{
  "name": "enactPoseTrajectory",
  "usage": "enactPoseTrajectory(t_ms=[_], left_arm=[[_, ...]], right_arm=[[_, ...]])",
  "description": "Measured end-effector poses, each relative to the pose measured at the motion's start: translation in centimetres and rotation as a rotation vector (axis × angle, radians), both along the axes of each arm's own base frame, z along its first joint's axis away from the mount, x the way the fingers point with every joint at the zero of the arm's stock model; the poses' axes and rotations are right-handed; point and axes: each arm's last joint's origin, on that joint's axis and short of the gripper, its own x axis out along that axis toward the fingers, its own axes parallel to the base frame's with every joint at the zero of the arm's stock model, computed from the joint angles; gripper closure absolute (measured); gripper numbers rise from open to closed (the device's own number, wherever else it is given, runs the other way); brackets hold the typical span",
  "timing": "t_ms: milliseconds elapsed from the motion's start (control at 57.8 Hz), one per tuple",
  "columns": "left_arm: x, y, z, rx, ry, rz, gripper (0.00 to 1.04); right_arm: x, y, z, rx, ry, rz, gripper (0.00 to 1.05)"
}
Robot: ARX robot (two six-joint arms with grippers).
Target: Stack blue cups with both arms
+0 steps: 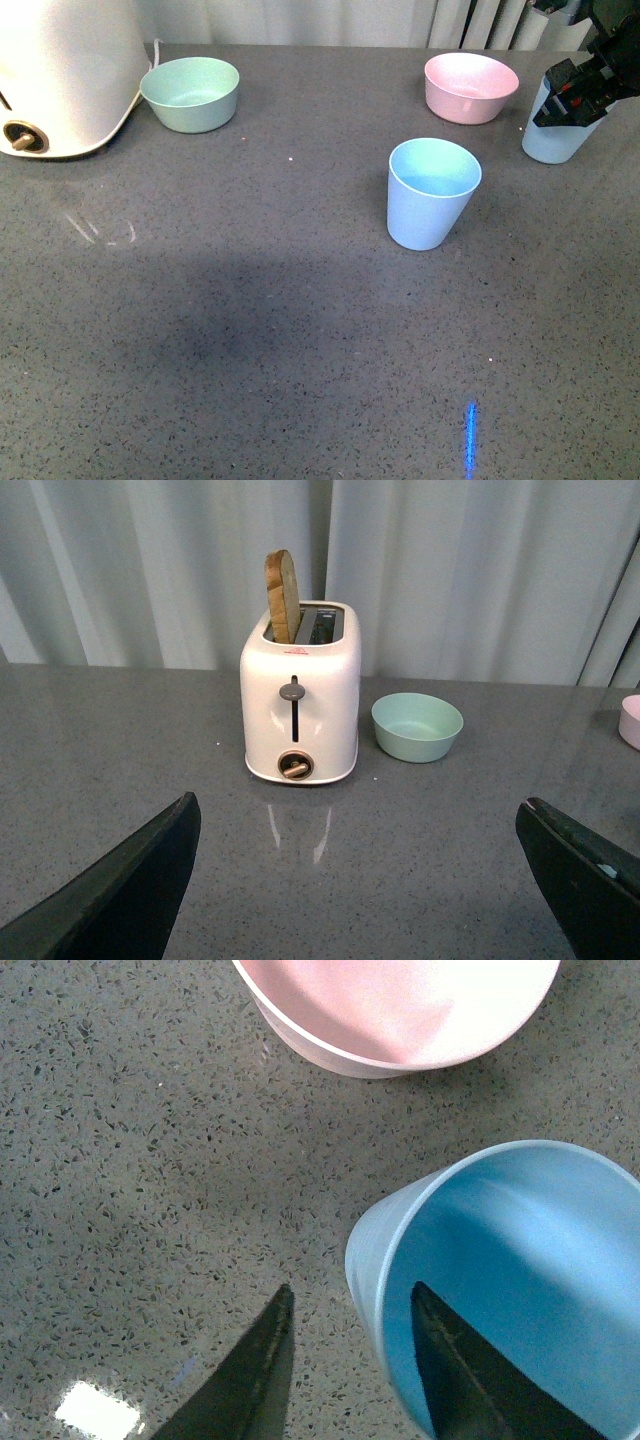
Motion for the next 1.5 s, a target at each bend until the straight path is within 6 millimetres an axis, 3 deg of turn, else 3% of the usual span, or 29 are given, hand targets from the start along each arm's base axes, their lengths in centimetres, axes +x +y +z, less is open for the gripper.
enactPoseTrajectory(t_ms=[242,329,467,536,657,778,986,1262,1505], left_arm=[[0.0,0.0,0.0,0.0,0.0,0.0,0.09],[0.0,0.0,0.0,0.0,0.0,0.0,0.09],[0.0,0.0,0.0,0.0,0.0,0.0,0.09],[0.0,0.0,0.0,0.0,0.0,0.0,0.09],[0.0,0.0,0.0,0.0,0.0,0.0,0.09],[0.0,0.0,0.0,0.0,0.0,0.0,0.09],[0.0,0.0,0.0,0.0,0.0,0.0,0.09],[0.0,0.0,0.0,0.0,0.0,0.0,0.09],[0.0,0.0,0.0,0.0,0.0,0.0,0.09]], right_arm=[[-0.3,-0.5,0.5,0.012,0.017,-0.01,1.03],[-0.6,-0.7,1.5,0.028,0.009,-0.006,1.03],[-2.4,-0.8,6.0,0.074,-0.045,0.04,1.03],[-3.3,-0.6,7.4,0.093,-0.059,0.066,1.03],[-5.6,0.8,9.6,0.12,-0.084,0.154,1.03],[-7.8,2.9,10.7,0.111,-0.108,0.242,1.03],[-11.0,6.1,10.6,0.151,-0.069,0.391,1.03],[-12.3,8.1,8.8,0.13,-0.009,0.45,1.03],[-12.9,9.9,8.5,0.13,0.001,0.503,1.03]])
